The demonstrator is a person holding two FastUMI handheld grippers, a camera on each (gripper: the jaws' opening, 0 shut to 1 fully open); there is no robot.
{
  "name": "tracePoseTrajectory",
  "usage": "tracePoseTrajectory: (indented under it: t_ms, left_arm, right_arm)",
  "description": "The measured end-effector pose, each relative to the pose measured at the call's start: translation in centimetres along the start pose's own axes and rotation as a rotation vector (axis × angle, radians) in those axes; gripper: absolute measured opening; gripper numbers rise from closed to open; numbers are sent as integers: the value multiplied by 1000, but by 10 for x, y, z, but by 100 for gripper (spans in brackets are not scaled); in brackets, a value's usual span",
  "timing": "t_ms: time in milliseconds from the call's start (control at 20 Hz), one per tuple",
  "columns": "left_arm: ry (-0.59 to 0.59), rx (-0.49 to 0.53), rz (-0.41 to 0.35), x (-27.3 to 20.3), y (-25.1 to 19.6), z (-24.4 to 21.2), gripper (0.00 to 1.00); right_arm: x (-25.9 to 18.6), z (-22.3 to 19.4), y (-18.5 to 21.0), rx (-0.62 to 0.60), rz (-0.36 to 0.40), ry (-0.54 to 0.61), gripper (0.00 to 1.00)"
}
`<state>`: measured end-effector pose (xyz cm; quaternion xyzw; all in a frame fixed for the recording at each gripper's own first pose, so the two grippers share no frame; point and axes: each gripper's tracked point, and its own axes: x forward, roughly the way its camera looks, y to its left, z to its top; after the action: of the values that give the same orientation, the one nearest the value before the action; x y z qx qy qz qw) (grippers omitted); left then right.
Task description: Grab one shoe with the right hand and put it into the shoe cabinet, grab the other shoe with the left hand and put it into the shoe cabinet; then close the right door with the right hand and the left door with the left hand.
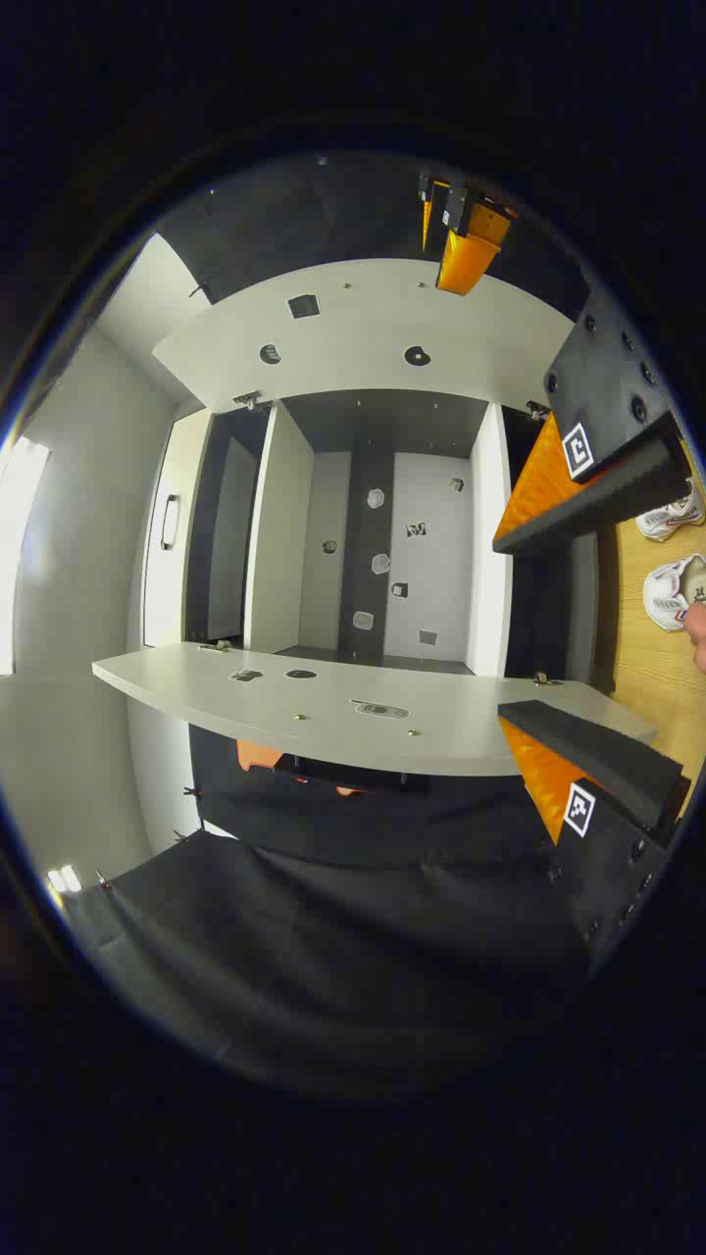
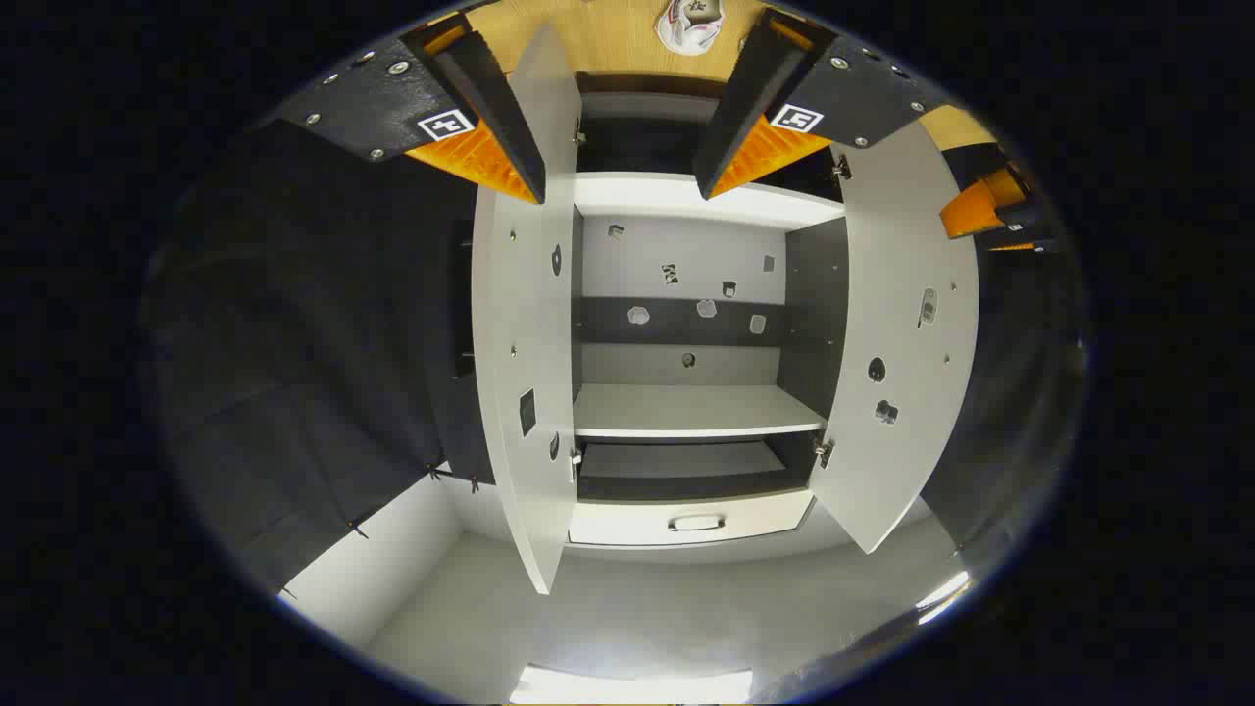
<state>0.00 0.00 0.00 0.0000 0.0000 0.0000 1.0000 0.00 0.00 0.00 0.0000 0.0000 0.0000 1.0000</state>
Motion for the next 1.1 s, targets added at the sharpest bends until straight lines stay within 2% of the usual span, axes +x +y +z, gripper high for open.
tracePoseTrajectory:
  t_ms: [150, 200, 400, 550, 600, 800, 850, 900, 950, 1050, 1100]
  left_arm:
    - [-2, 1, 3, -1, 2, 0, 96]
    - [-2, 3, 3, 0, 2, 0, 99]
    - [-3, 9, 0, 0, 2, 1, 96]
    - [-2, 9, -1, -2, 2, 1, 99]
    - [-2, 8, -1, -1, 3, 0, 96]
    - [-1, 8, 0, -1, 3, 0, 96]
    - [-1, 7, 1, 0, 4, 0, 99]
    - [-2, 6, 1, -1, 4, 0, 96]
    - [-2, 5, 2, -1, 4, 0, 99]
    - [-4, 5, 3, 0, 5, 1, 96]
    - [-5, 8, 4, 0, 5, 0, 99]
  right_arm:
    - [0, 2, -1, 2, -2, -6, 94]
    - [-1, 1, -1, 4, -3, -6, 93]
    - [-2, 0, 0, 7, -2, -4, 93]
    - [-2, 0, 0, 3, -3, -5, 93]
    - [-2, 0, 1, 2, -3, -5, 94]
    - [-2, 1, 3, 2, 1, -6, 93]
    - [-2, 1, 3, 1, 2, -6, 93]
    - [0, 1, 4, -1, 3, -5, 93]
    - [1, 0, 5, -3, 5, -4, 93]
    - [3, -4, 9, -12, 13, 4, 93]
    - [6, -8, 11, -19, 17, 11, 94]
